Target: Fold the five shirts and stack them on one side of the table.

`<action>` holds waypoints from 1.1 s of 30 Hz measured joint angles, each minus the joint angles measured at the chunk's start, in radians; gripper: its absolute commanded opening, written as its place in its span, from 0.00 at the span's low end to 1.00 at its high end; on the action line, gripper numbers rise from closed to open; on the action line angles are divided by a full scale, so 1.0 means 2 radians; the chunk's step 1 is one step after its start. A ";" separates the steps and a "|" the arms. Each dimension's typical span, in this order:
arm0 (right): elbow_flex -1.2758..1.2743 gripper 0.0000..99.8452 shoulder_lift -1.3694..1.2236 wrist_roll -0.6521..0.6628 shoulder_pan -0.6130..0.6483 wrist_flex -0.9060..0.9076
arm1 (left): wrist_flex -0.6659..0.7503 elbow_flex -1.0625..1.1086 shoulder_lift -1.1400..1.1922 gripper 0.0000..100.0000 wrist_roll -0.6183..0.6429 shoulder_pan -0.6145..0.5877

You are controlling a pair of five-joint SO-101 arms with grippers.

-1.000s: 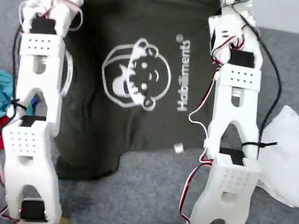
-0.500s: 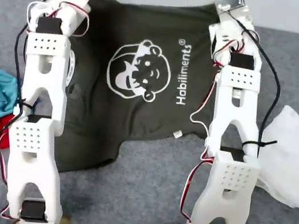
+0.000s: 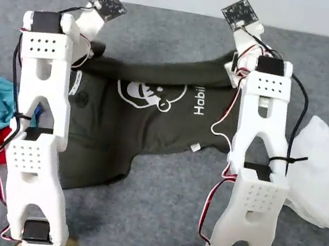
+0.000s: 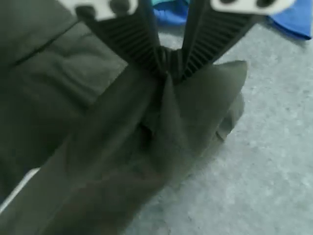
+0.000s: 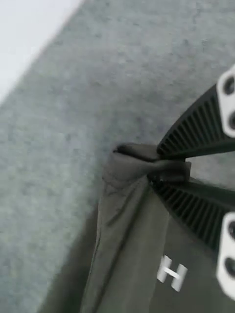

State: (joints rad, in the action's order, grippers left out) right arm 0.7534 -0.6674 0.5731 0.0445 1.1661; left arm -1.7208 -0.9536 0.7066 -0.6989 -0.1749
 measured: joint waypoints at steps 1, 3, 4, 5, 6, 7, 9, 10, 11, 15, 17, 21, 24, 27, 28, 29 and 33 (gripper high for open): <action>0.000 0.01 0.005 0.000 0.000 0.017 | 0.000 0.000 -0.005 0.00 -0.001 0.000; 0.000 0.01 0.011 0.000 -0.001 0.051 | -0.002 0.008 -0.018 0.00 -0.001 0.000; 0.000 0.01 0.015 0.000 -0.002 0.065 | -0.002 0.017 -0.028 0.00 -0.001 0.000; 0.000 0.01 0.018 0.000 -0.002 0.081 | -0.002 0.028 -0.038 0.00 -0.001 -0.002; 0.000 0.01 0.021 0.000 -0.002 0.095 | -0.002 0.043 -0.048 0.00 -0.005 -0.003; 0.000 0.01 0.024 0.000 -0.002 0.110 | -0.002 0.060 -0.061 0.00 -0.013 -0.003; 0.000 0.01 0.026 0.000 -0.002 0.138 | -0.002 0.101 -0.091 0.00 -0.030 -0.003; 0.000 0.01 0.026 0.003 -0.002 0.150 | -0.002 0.125 -0.106 0.01 -0.039 -0.003; 0.000 0.01 0.026 0.009 -0.002 0.163 | -0.002 0.152 -0.123 0.01 -0.048 -0.003; -0.001 0.01 0.026 0.033 -0.007 0.198 | -0.002 0.269 -0.183 0.01 -0.082 -0.003; -0.002 0.01 0.026 0.037 -0.015 0.203 | -0.002 0.321 -0.205 0.01 -0.099 -0.003; -0.002 0.01 0.025 0.038 -0.028 0.206 | -0.002 0.413 -0.238 0.04 -0.131 -0.003; -0.002 0.04 0.018 0.038 -0.030 0.206 | -0.002 0.453 -0.248 0.12 -0.150 -0.003; -0.002 0.14 0.018 0.038 -0.036 0.219 | -0.002 0.460 -0.248 0.15 -0.153 -0.015; -0.002 0.17 0.018 0.038 -0.037 0.226 | -0.002 0.460 -0.248 0.15 -0.153 -0.019; -0.002 0.19 0.018 0.038 -0.038 0.232 | -0.002 0.459 -0.249 0.16 -0.153 -0.023; -0.002 0.20 0.019 0.038 -0.041 0.249 | -0.002 0.445 -0.252 0.17 -0.153 -0.041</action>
State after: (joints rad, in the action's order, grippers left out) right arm 0.7503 -0.6291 0.6498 -0.0368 1.6632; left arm -1.7254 -0.0637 0.2033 -1.0058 -0.2578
